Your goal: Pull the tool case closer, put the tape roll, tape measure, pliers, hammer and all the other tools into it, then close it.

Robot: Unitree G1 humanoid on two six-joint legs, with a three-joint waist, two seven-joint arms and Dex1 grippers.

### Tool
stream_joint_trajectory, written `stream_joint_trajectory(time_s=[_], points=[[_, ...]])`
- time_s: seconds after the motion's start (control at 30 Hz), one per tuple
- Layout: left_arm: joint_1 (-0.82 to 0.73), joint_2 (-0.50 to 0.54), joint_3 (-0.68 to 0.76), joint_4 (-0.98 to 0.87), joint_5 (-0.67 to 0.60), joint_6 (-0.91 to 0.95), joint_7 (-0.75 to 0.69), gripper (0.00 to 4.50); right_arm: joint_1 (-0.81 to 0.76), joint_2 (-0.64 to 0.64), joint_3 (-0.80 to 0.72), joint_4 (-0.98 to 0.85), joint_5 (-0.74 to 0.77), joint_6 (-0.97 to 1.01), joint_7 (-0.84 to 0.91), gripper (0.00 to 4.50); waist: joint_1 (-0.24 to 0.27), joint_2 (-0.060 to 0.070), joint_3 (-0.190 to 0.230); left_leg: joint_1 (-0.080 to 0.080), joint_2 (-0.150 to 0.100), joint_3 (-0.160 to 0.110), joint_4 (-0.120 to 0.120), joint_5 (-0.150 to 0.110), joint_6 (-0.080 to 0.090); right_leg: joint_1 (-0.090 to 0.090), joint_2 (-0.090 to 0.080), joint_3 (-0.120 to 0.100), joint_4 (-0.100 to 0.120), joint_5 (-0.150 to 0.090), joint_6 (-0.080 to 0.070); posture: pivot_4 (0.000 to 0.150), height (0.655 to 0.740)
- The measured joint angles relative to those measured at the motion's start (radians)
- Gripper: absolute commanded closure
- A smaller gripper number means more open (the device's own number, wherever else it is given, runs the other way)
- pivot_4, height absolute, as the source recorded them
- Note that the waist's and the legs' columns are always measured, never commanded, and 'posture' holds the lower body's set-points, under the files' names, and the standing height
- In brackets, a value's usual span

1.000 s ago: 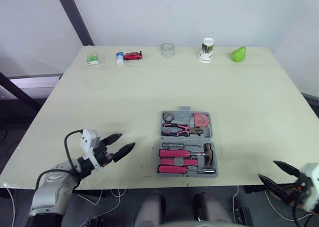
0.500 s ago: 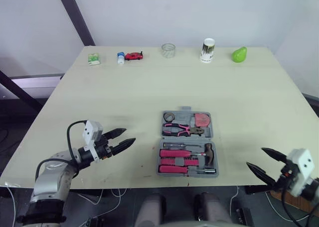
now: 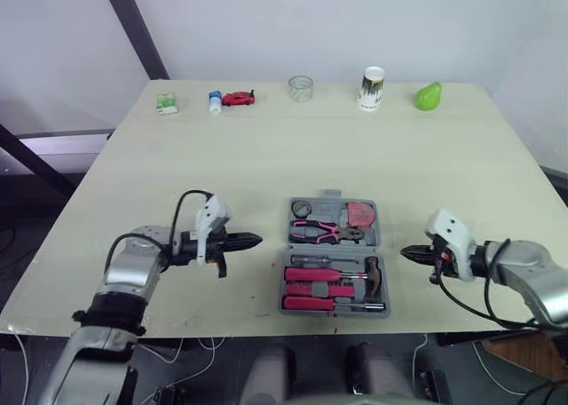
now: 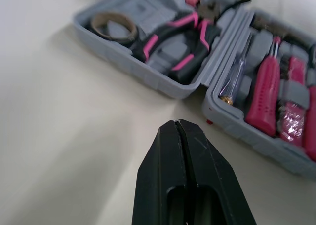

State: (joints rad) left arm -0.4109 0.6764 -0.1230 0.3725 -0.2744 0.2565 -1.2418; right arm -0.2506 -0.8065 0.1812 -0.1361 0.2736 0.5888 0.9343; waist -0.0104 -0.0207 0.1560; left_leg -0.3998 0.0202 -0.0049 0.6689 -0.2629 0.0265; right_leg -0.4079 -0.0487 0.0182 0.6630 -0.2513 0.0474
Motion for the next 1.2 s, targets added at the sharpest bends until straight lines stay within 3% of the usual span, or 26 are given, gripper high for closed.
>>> stream_joint_trajectory(time_s=[0.67,1.2], points=[[-0.151,-0.090,-0.102,0.243,0.186,-0.139,-0.031,4.50,-0.226,0.048,0.230,0.209,-0.198,-0.009,0.151,4.49,0.001,0.000,0.000,-0.001,-0.001,0.000,0.001,0.000,0.000,-0.001,0.000,0.000,0.001,0.000,0.000,0.150,0.7400],[-0.169,-0.146,-0.109,0.254,0.197,-0.126,-0.047,4.50,-0.302,0.130,0.265,0.248,-0.267,-0.009,0.193,4.49,-0.002,0.000,0.000,-0.001,-0.001,-0.002,0.001,0.000,0.000,-0.001,0.000,0.000,0.002,0.000,0.000,0.150,0.7400]])
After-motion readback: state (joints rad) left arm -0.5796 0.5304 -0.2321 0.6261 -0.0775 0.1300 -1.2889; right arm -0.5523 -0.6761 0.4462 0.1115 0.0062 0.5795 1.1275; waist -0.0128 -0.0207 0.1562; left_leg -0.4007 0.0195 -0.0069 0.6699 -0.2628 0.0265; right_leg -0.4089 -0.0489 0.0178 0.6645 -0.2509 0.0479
